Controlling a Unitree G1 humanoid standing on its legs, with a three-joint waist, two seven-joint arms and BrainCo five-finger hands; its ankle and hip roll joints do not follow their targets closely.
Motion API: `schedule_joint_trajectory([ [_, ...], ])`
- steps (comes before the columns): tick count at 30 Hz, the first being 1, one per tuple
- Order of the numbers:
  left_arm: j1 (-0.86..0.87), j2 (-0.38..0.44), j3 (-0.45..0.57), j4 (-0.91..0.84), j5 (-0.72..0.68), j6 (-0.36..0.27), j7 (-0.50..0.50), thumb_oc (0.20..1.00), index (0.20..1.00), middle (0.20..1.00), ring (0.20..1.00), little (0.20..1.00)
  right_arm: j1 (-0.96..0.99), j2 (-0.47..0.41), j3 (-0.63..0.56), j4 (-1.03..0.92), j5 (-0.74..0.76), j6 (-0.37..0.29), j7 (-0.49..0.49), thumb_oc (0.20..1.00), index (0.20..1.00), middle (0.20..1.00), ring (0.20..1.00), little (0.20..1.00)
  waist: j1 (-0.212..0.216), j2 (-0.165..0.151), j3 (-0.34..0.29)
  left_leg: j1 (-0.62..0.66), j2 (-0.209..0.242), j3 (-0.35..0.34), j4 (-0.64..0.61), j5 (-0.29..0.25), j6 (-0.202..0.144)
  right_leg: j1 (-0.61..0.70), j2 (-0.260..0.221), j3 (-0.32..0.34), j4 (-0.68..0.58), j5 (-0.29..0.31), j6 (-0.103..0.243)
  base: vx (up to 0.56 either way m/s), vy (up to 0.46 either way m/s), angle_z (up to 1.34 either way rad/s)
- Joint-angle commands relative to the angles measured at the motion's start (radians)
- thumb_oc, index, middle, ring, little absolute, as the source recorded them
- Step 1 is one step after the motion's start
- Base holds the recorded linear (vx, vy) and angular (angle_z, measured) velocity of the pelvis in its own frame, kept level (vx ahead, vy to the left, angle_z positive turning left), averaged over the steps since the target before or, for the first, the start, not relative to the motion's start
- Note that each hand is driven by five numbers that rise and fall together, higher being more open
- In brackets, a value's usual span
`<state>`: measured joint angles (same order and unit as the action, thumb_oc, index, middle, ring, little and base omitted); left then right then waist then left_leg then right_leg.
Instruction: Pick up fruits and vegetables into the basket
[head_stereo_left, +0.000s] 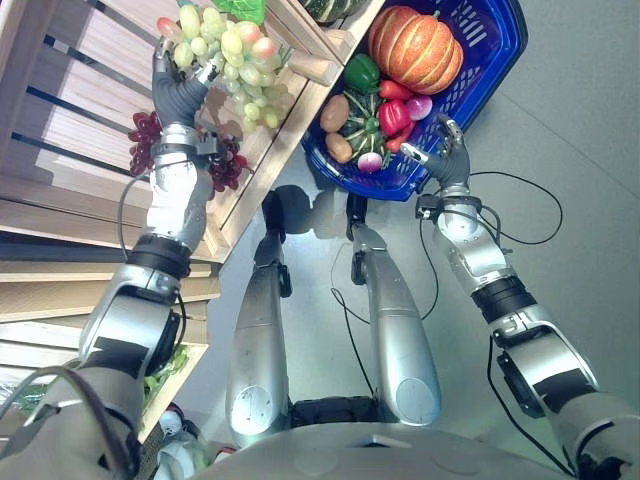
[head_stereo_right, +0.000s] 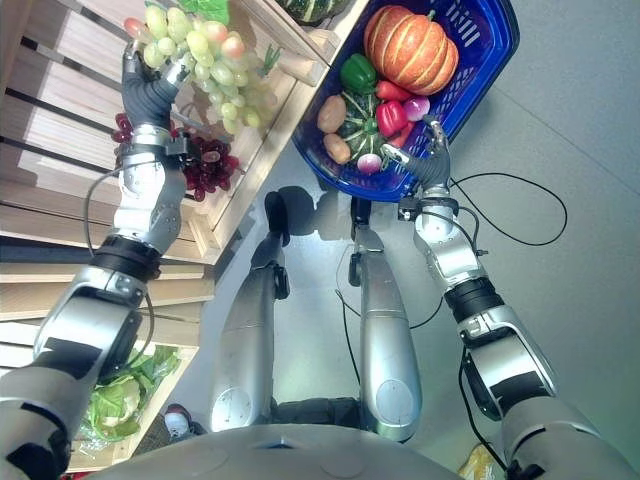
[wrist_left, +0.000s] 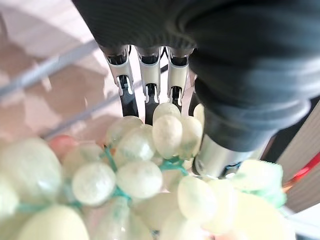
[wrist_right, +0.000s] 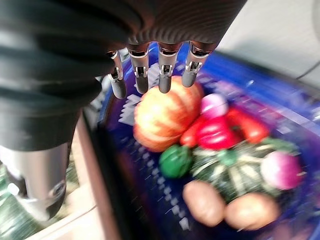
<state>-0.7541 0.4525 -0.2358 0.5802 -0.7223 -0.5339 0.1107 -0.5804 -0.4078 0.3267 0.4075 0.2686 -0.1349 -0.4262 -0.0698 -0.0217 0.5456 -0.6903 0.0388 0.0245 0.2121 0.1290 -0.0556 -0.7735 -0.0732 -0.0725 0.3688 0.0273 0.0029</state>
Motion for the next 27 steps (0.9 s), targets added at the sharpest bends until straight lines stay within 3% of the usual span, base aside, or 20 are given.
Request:
schedule_joint_trajectory([
  [1,0.002,-0.039,0.066,-0.153,-0.099,-0.107,-0.117,0.200,0.200,0.200,0.200,0.200,0.037,0.009,-0.033,-0.149,-0.085,-0.050,0.030,1.000,1.000,1.000,1.000,1.000,0.024,0.024,-0.026,0.014,-0.037,-0.017,0.065,-0.111,-0.008,0.063,0.004,-0.033,0.002,-0.052,0.076,0.00,0.000,0.00],
  [15,0.020,-0.093,0.021,-0.443,-0.116,-0.006,-0.233,0.200,0.200,0.200,0.200,0.200,-0.030,0.018,0.031,-0.360,-0.154,-0.013,0.143,1.000,1.000,1.000,1.000,1.000,0.037,0.047,-0.026,0.033,-0.047,-0.005,0.042,-0.098,0.000,0.086,-0.011,-0.040,-0.019,-0.051,0.071,0.00,0.002,-0.01],
  [27,-0.006,-0.115,-0.050,-0.596,-0.107,0.075,-0.282,0.200,0.200,0.200,0.200,0.200,-0.098,0.032,0.120,-0.422,-0.075,0.060,0.231,1.000,1.000,1.000,1.000,1.000,0.050,0.049,-0.026,0.046,-0.052,-0.003,0.028,-0.088,0.003,0.105,-0.018,-0.050,-0.042,-0.041,0.066,0.00,0.000,0.00],
])
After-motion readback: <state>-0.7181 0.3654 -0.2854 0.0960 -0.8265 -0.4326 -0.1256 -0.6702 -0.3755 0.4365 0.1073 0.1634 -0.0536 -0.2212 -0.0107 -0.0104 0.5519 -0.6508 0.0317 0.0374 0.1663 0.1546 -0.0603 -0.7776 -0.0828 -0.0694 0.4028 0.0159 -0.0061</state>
